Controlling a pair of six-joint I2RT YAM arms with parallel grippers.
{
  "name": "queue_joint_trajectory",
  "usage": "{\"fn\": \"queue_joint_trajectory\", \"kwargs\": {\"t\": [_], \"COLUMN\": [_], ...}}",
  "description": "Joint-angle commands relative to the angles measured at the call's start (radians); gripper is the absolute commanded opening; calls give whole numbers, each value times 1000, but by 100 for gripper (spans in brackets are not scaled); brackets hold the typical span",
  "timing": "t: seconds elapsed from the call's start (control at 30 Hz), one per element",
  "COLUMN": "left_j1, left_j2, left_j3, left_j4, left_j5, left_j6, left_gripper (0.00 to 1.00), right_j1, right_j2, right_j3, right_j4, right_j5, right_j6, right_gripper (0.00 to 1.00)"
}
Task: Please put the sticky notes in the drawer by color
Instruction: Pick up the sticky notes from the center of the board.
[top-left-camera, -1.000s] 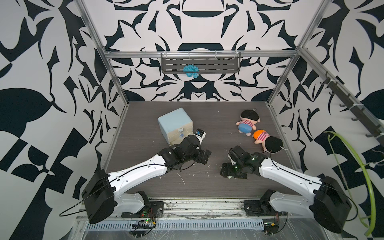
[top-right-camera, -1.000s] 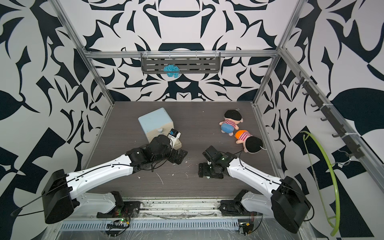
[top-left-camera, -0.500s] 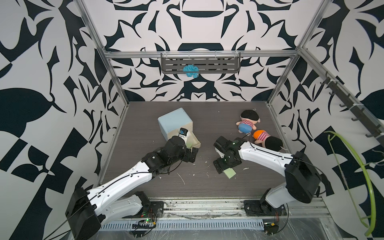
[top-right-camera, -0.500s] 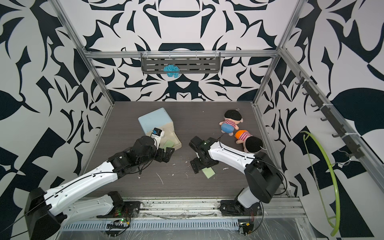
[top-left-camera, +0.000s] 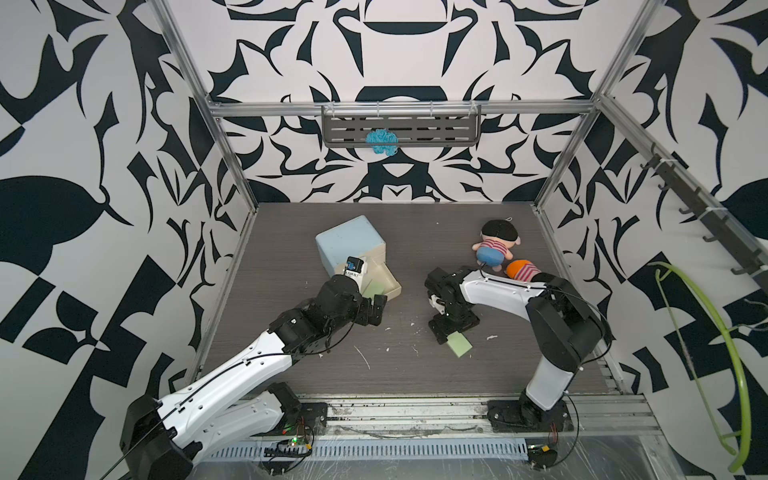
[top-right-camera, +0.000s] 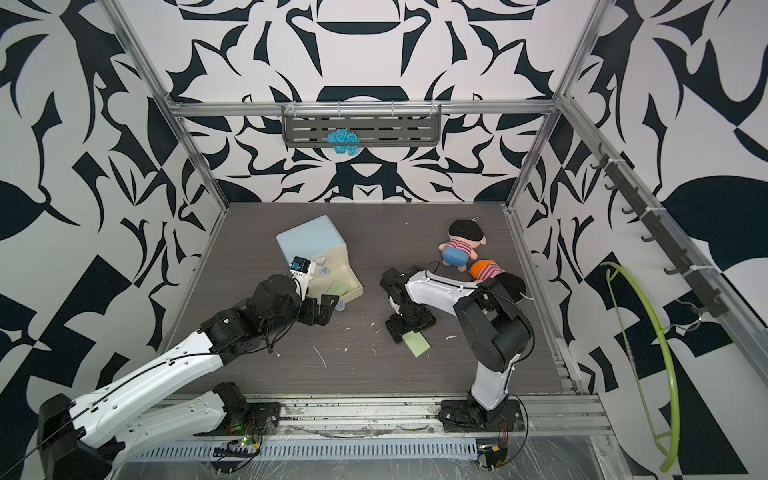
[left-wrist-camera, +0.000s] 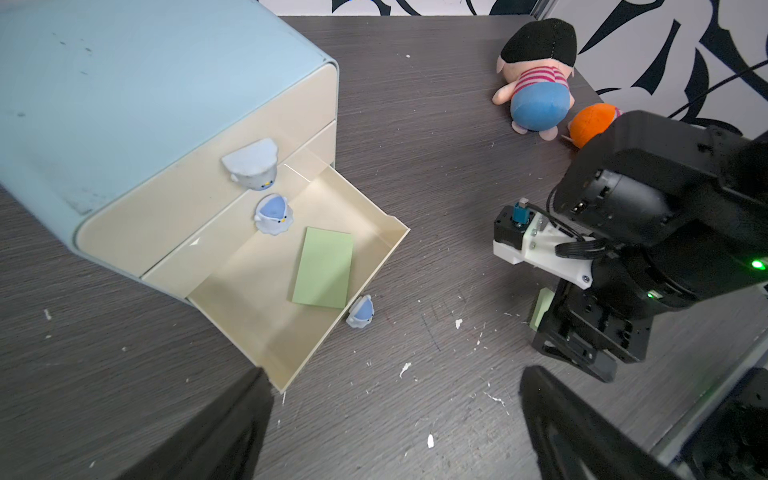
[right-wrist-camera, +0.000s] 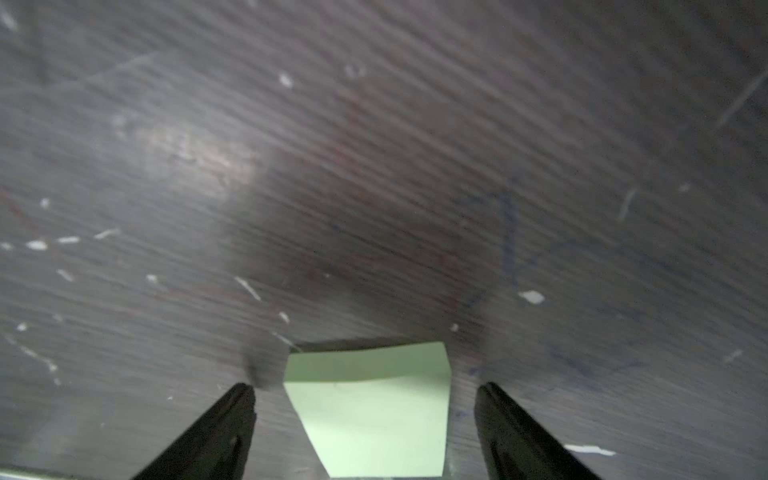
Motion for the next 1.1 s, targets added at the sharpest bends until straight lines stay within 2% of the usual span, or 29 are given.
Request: {"fn": "queue_joint_trajectory", "kwargs": {"t": [0.0, 0.17, 0.47, 0.7, 0.93, 1.07], "left_j1": [6, 6, 8, 8, 8, 6], "left_j2": [18, 13, -6, 3, 9, 29], "left_j3": [0, -2, -12, -12, -28, -57], "left_j4": [-20, -20, -23, -12, 14, 99], "left_j5": [7, 11, 3, 14, 48, 109], "left_j6": [13, 12, 9, 7, -19, -70], "left_gripper": [99, 99, 99, 99, 99, 99], "right_j1": [0, -1, 1, 1, 1, -1], "right_j2": [-6, 20, 18, 5, -19, -67], "right_j3": [1, 1, 3, 10, 4, 5], "right_j4": [-28, -25, -44, -30, -8, 1], "right_j5": [-16, 5, 93, 100, 93, 95], "right_j6": [13, 35, 74, 114, 142, 167], "right_gripper": [82, 71, 65, 59, 58, 58]}}
